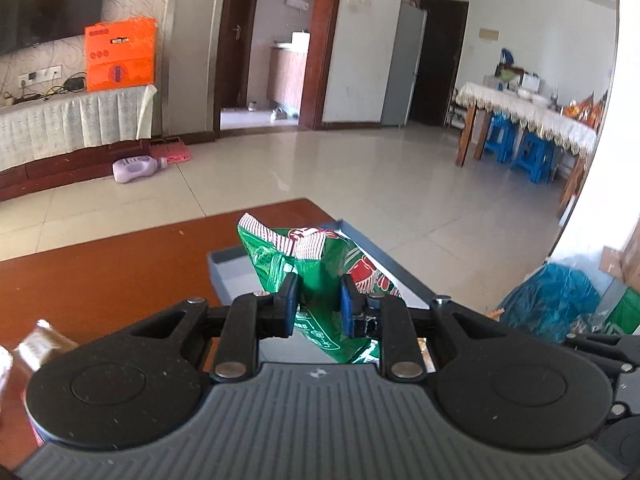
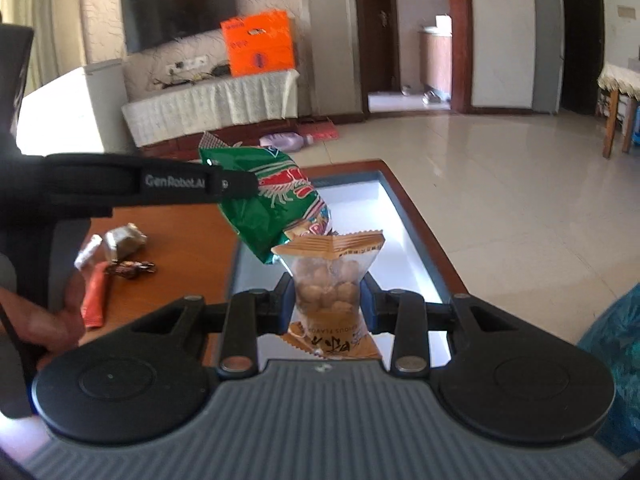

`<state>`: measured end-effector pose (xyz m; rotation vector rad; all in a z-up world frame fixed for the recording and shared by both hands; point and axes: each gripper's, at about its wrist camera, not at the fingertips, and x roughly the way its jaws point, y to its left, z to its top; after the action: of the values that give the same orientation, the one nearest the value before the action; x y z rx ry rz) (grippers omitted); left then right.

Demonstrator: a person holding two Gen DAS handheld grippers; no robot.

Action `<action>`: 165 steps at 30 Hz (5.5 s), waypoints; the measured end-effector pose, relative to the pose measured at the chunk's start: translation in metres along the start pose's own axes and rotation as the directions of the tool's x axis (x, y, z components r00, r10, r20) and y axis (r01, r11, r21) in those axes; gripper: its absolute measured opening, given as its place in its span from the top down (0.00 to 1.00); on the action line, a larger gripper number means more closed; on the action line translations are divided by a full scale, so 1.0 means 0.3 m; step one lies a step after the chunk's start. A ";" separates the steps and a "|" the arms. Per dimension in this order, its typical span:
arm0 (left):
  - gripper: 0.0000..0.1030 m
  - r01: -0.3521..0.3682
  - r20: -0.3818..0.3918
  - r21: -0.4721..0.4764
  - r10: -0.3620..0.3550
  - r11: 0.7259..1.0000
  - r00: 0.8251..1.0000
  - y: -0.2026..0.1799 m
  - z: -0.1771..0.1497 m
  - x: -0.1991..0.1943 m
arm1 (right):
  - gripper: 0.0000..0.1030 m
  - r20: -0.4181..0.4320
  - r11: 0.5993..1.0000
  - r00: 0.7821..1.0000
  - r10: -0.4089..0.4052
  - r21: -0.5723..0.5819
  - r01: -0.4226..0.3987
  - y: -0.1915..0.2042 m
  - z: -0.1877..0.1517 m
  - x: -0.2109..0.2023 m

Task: Organize snacks
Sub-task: 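Carry both held bags over the white box with both tools, then open both tools to drop the bags into the white box, then move left tool to second green shrimp-chip bag while right tool grasps orange candy bar, then close left tool on the second green shrimp-chip bag and lift it, then carry green bag in left tool while right tool carries orange bar toward box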

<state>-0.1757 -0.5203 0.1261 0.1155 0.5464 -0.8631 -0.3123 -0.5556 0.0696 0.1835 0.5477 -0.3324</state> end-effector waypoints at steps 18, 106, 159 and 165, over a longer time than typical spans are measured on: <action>0.34 -0.059 -0.078 0.038 0.062 0.998 0.995 0.033 -0.092 0.203 | 0.63 -0.064 0.998 0.997 -0.034 -0.047 0.031 -0.007 -0.025 0.092; 0.02 -0.370 -0.145 -0.035 0.361 0.929 0.921 0.791 -0.572 -0.792 | 0.76 -0.216 0.940 0.946 0.241 -0.191 -0.283 0.808 -0.056 0.308; 0.32 -0.402 -0.215 0.005 0.393 0.916 0.894 0.751 -0.644 -0.714 | 0.78 -0.240 0.925 0.950 0.198 -0.275 -0.263 0.805 -0.079 0.245; 0.33 -0.409 -0.177 -0.003 0.402 0.912 0.898 0.722 -0.620 -0.720 | 0.78 -0.221 0.918 0.953 0.209 -0.291 -0.269 0.778 -0.083 0.166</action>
<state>-0.2029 -0.1718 0.0489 0.2607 0.6728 -0.4343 -0.2010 -0.3448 0.0411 -0.0330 0.7474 0.0174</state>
